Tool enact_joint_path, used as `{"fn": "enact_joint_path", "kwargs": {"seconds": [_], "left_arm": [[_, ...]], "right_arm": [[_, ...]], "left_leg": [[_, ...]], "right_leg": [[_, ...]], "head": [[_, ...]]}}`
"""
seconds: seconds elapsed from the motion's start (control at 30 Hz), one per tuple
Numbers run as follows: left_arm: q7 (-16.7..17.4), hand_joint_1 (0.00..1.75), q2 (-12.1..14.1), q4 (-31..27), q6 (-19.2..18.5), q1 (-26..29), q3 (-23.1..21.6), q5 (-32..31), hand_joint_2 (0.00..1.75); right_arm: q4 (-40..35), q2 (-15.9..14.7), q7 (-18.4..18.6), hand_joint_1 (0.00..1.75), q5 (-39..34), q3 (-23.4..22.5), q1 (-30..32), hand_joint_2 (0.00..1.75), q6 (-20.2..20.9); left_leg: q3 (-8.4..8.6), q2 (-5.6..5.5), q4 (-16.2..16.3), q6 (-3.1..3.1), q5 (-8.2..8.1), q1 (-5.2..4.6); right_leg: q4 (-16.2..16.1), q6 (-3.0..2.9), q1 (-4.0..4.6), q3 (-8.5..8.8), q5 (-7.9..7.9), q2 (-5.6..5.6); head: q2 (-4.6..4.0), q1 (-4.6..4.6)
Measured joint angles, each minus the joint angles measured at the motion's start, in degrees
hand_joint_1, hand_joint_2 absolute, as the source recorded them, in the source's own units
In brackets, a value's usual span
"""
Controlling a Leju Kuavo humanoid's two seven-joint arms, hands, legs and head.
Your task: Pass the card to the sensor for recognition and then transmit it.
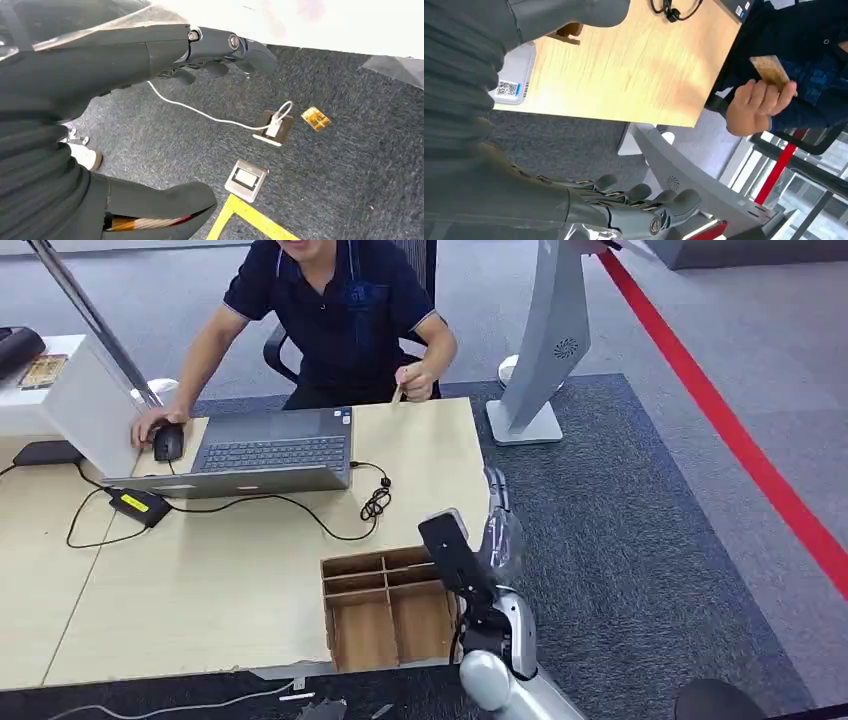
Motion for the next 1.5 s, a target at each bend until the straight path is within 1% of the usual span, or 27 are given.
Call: {"fn": "enact_joint_path", "kwargs": {"seconds": [0.3, 0.37, 0.43, 0.53, 0.6, 0.7, 0.87, 1.1, 1.37, 1.5], "left_arm": [[1.2, 0.0, 0.0, -0.1, 0.0, 0.1, 0.0, 0.5, 1.75], [1.2, 0.0, 0.0, -0.2, 0.2, 0.2, 0.0, 0.6, 1.75], [0.9, 0.0, 0.1, -0.4, 0.9, 0.4, 0.1, 0.8, 1.75], [0.8, 0.0, 0.2, -0.4, 1.5, 0.7, 0.1, 1.1, 1.75], [0.8, 0.0, 0.2, -0.4, 1.8, 0.8, 0.1, 1.3, 1.75], [0.7, 0.0, 0.4, -0.4, 2.4, 1.1, 0.1, 1.4, 1.75], [0.7, 0.0, 0.5, -0.4, 2.6, 1.2, 0.4, 1.7, 1.75], [0.7, 0.0, 0.6, -0.4, 2.5, 1.2, 0.7, 1.6, 1.75], [0.4, 0.0, 0.6, -0.5, 1.7, 1.1, 1.0, 1.4, 1.75], [0.4, 0.0, 0.6, -0.5, 0.4, 0.9, 1.0, 1.4, 1.75]], "right_arm": [[-7.0, -1.5, 1.6, 0.0, 2.7, 0.1, 3.7, 1.75, 1.9], [-8.7, -1.9, 1.8, 0.0, 3.7, 0.1, 4.8, 1.75, 1.6], [-10.9, -2.9, 2.4, 0.0, 5.2, 0.3, 6.5, 1.75, 0.4], [-13.3, -4.2, 4.1, 0.0, 7.5, 0.9, 8.3, 1.75, 0.1], [-14.8, -5.0, 5.2, 0.0, 8.3, 1.2, 8.9, 1.75, 0.9], [-16.9, -6.2, 6.8, 0.0, 8.8, 1.9, 9.4, 1.75, 3.3], [-19.8, -7.6, 7.7, 0.0, 9.2, 2.4, 9.9, 1.75, 4.4], [-21.6, -8.8, 8.2, 0.0, 9.3, 2.9, 10.2, 1.75, 5.7], [-21.2, -9.4, 9.1, 0.0, 12.7, 4.3, 9.8, 1.75, 8.9], [-20.6, -9.5, 9.4, 0.0, 13.9, 5.0, 9.4, 1.75, 10.5]], "left_leg": [[0.0, 0.0, 0.0, 0.0, 0.0, 0.0], [0.0, 0.0, 0.0, 0.01, -0.01, 0.0], [-0.02, -0.01, 0.0, 0.01, -0.01, 0.0], [-0.02, -0.01, 0.0, 0.01, -0.03, 0.0], [-0.02, -0.01, 0.0, 0.01, -0.02, 0.0], [-0.01, -0.01, 0.0, 0.01, -0.02, -0.01], [0.0, -0.01, 0.0, 0.01, -0.01, -0.01], [-0.01, -0.01, 0.0, 0.01, -0.02, -0.01], [-0.01, -0.02, 0.0, 0.01, -0.02, -0.01], [-0.01, -0.01, 0.0, 0.01, -0.01, -0.01]], "right_leg": [[0.0, 0.0, 0.0, 0.0, 0.0, 0.0], [0.0, 0.01, 0.0, 0.0, -0.01, 0.0], [0.0, 0.01, 0.0, 0.0, -0.01, 0.0], [0.0, 0.01, 0.0, -0.01, -0.01, 0.01], [0.0, 0.01, 0.0, 0.0, -0.01, 0.01], [0.0, 0.01, -0.01, 0.0, -0.01, 0.01], [0.0, 0.01, -0.01, 0.01, -0.01, 0.01], [0.0, 0.01, -0.01, 0.01, -0.01, 0.01], [0.0, 0.01, -0.01, 0.01, -0.01, 0.0], [0.0, 0.01, -0.01, 0.01, -0.01, 0.0]], "head": [[0.0, 0.0], [0.0, 0.0], [0.0, 0.0], [0.0, 0.0], [0.0, 0.02], [0.0, 0.0], [0.0, 0.0], [0.0, 0.0], [0.0, 0.0], [0.0, 0.0]]}}
